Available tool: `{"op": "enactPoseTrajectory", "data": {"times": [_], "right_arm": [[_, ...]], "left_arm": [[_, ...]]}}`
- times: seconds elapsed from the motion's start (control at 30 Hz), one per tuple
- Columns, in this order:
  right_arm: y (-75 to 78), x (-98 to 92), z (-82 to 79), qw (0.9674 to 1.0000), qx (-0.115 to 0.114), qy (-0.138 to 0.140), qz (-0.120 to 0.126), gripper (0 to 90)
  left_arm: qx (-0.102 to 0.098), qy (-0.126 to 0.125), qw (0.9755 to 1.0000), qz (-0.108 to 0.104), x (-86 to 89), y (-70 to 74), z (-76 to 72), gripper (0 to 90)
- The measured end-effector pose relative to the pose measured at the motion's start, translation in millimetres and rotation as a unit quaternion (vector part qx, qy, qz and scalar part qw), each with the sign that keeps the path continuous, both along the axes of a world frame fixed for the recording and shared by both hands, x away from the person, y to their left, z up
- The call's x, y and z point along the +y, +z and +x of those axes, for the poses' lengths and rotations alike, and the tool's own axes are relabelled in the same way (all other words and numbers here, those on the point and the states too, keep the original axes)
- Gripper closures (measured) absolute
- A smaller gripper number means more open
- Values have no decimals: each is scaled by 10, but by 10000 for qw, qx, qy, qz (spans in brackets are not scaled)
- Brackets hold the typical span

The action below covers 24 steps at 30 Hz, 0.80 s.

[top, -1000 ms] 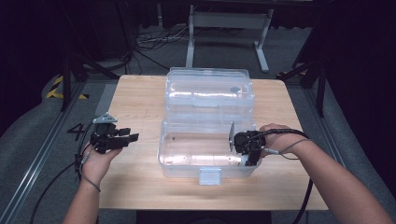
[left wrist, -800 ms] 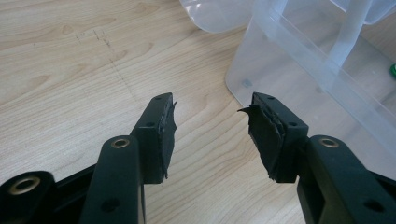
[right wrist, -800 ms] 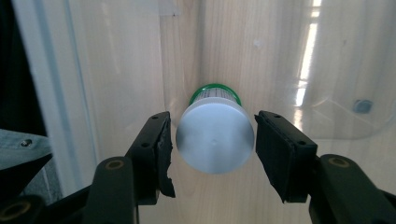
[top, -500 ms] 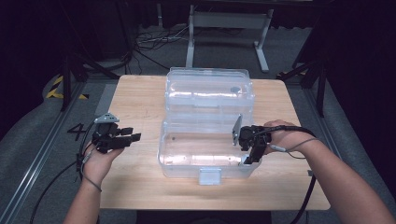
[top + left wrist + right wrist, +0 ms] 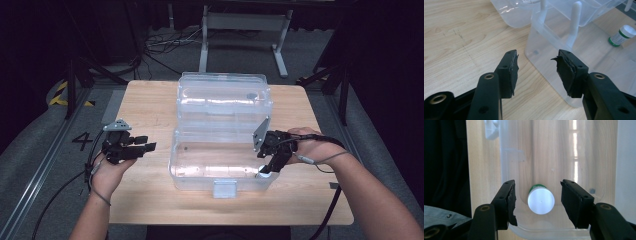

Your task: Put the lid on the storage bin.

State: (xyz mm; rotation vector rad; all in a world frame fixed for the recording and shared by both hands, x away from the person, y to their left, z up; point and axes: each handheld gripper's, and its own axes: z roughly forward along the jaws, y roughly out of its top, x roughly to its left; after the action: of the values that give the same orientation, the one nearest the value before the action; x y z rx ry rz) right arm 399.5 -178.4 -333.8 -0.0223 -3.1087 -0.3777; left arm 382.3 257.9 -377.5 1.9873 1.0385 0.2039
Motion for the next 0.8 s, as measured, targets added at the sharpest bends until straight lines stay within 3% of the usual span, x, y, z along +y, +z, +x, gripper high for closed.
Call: {"op": "enactPoseTrajectory", "data": {"times": [0.1,0.27,0.43,0.6,0.73,0.8], "right_arm": [[38,6,-27,10000,-11,30,94,454],[107,2,-1,9994,-115,-47,328,450],[144,7,30,9990,-140,-95,417,449],[168,29,59,9983,-117,-125,550,445],[189,60,68,9981,-124,-86,589,441],[194,68,72,9981,-133,-101,592,437]], "left_arm": [[-75,-89,9999,21,-28,30,-15,512],[-272,-518,9983,-32,-202,179,-103,512],[-307,-765,9966,-60,-303,233,-161,510],[-344,-1149,9926,-170,-441,307,-244,511],[-363,-1351,9901,-117,-548,331,-301,512],[-357,-1531,9875,-93,-642,335,-332,512]]}}
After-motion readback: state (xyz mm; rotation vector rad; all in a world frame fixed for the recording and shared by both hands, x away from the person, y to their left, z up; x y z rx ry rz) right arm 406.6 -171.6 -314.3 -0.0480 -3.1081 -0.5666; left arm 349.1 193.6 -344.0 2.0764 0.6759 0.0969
